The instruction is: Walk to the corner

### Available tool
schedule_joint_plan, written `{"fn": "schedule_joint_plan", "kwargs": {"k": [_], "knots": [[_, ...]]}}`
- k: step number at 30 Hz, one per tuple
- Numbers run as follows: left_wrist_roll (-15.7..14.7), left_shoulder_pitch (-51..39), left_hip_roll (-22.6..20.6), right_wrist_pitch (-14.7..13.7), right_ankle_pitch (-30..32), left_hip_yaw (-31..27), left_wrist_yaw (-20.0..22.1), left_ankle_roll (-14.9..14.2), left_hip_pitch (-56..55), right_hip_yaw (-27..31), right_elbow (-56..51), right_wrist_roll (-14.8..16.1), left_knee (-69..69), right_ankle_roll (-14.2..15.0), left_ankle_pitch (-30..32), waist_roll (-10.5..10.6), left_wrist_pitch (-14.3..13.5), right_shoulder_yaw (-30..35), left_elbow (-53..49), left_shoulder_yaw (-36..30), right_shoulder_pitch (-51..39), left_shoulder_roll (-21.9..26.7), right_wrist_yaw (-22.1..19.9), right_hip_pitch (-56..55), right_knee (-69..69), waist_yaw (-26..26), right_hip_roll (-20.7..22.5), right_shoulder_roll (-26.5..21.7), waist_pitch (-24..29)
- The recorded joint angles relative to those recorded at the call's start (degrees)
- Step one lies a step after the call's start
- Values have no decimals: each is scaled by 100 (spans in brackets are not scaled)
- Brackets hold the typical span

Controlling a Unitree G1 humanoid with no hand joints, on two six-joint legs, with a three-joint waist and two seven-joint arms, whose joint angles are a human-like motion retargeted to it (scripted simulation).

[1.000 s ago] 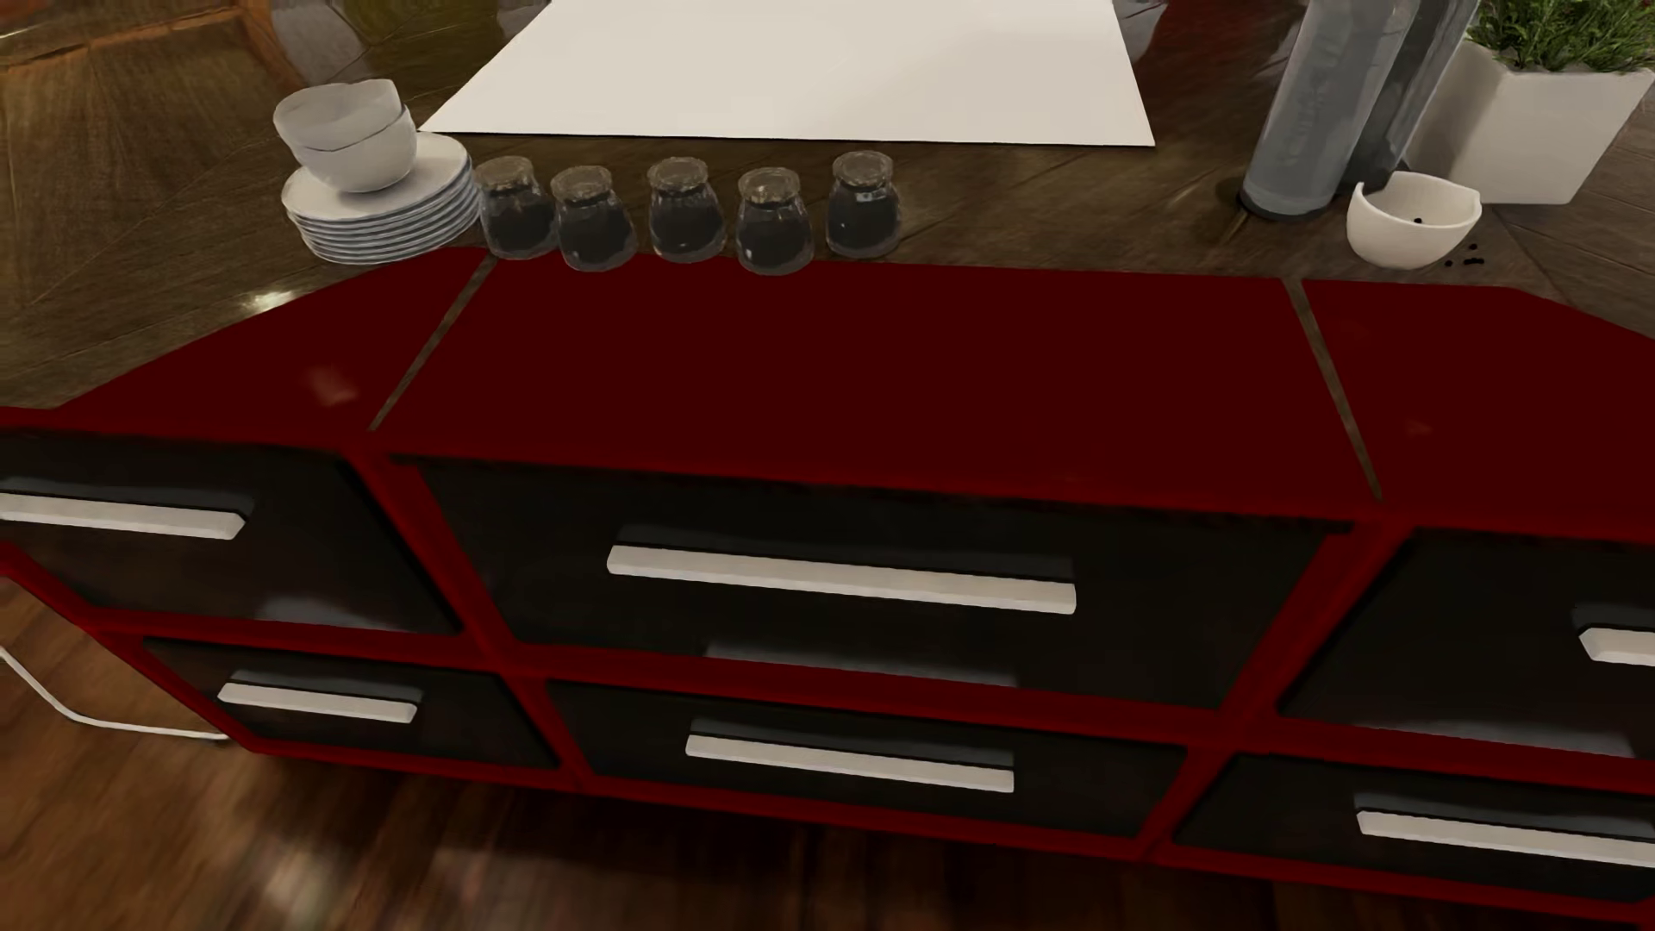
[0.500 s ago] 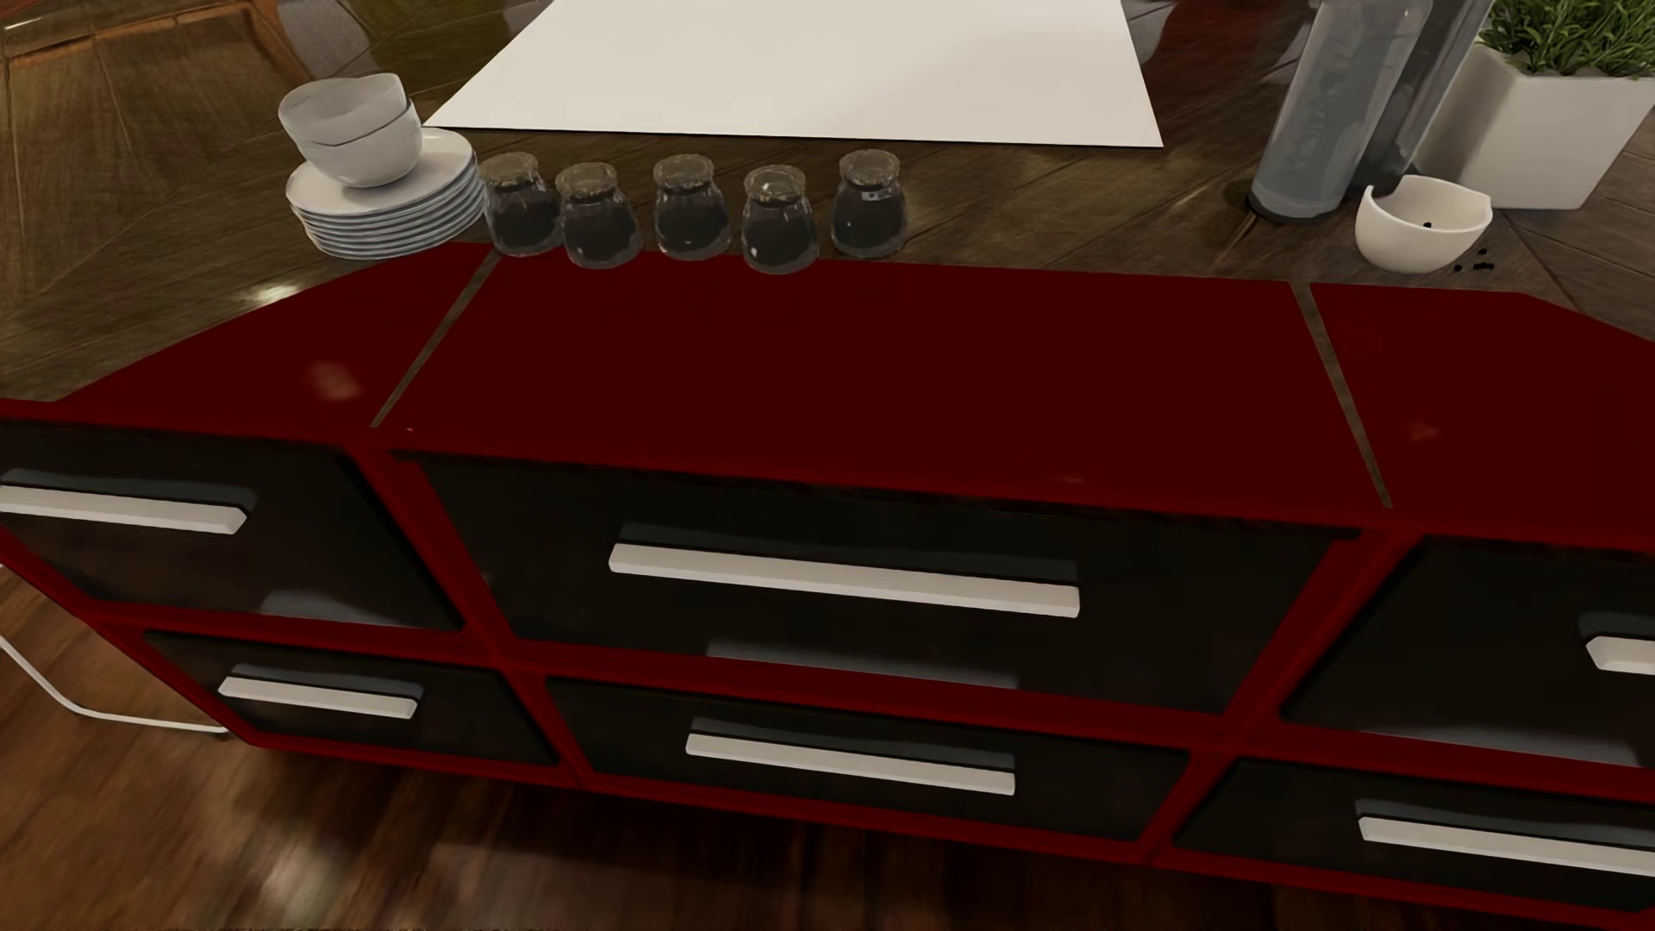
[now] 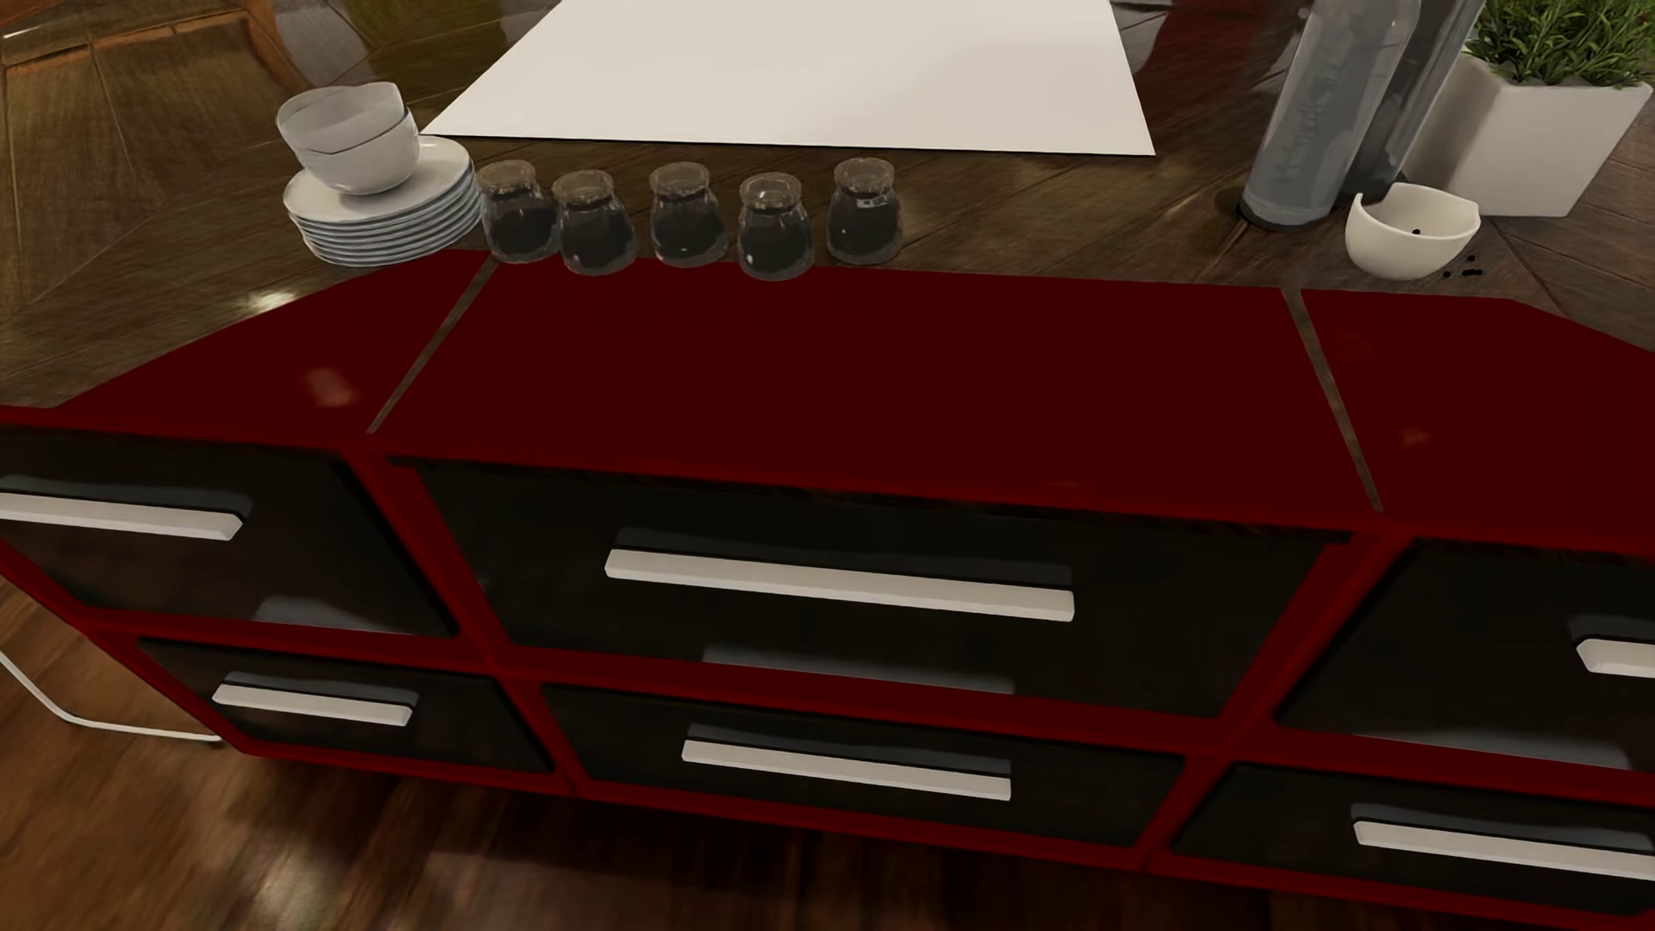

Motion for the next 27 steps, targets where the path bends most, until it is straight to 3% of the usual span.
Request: {"fn": "schedule_joint_plan", "kwargs": {"k": [27], "knots": [[0, -298, -44, 0, 36, 0, 0, 0, -82, 0, 34, 0, -93, 0, 191, -190, 0, 437, 94, -292, -156, 198, 0, -19, -79, 405, 21, -2, 13]]}}
